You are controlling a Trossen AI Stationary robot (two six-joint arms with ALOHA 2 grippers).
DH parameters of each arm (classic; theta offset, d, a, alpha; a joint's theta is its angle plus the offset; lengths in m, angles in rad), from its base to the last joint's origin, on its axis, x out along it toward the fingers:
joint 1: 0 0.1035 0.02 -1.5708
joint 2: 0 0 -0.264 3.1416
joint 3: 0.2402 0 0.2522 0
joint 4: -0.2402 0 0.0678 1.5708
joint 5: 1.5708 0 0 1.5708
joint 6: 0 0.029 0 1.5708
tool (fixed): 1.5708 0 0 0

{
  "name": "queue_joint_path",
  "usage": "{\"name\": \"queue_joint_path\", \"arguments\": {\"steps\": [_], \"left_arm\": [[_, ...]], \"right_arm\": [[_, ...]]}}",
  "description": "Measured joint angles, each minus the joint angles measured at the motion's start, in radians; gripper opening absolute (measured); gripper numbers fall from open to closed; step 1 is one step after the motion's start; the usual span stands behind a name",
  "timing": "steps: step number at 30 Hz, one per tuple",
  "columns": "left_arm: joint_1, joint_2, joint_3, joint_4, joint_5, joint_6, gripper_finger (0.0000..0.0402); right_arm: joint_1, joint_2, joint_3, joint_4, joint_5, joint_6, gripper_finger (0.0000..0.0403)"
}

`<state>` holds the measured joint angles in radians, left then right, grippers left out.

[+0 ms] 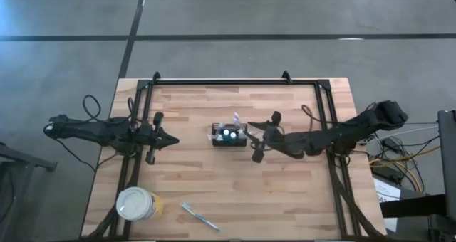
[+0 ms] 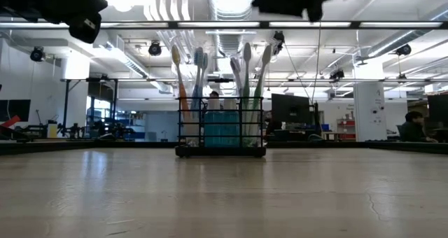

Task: Pick & Place toothbrushing station
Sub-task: Put the blue toothbrush into the black wire organizer

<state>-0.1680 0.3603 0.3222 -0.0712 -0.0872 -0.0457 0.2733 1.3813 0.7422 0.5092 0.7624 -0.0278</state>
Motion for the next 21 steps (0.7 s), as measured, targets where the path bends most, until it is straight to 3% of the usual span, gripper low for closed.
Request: {"name": "queue_joint_path", "arguments": {"steps": [7, 10, 13, 16, 21], "left_arm": [[0.0, 0.0, 0.0, -0.07, 0.0, 0.0, 0.0023], [0.0, 0.0, 0.0, -0.101, 0.0, -0.008, 0.0023], [0.0, 0.0, 0.0, -0.106, 0.0, -0.013, 0.0023], [0.0, 0.001, 0.0, -0.106, 0.0, -0.013, 0.0023], [0.0, 0.028, 0.0, -0.105, 0.002, -0.02, 0.0023]], "right_arm": [[0.142, -0.253, -0.029, -0.026, -0.009, -0.177, 0.0151], [0.187, -0.361, -0.088, -0.05, -0.016, -0.166, 0.0115], [0.199, -0.457, -0.183, -0.041, -0.092, -0.13, 0.0065], [0.198, -0.52, -0.321, 0.104, -0.193, -0.109, 0.002], [0.195, -0.534, -0.534, 0.436, -0.238, -0.105, 0.0013]]}}
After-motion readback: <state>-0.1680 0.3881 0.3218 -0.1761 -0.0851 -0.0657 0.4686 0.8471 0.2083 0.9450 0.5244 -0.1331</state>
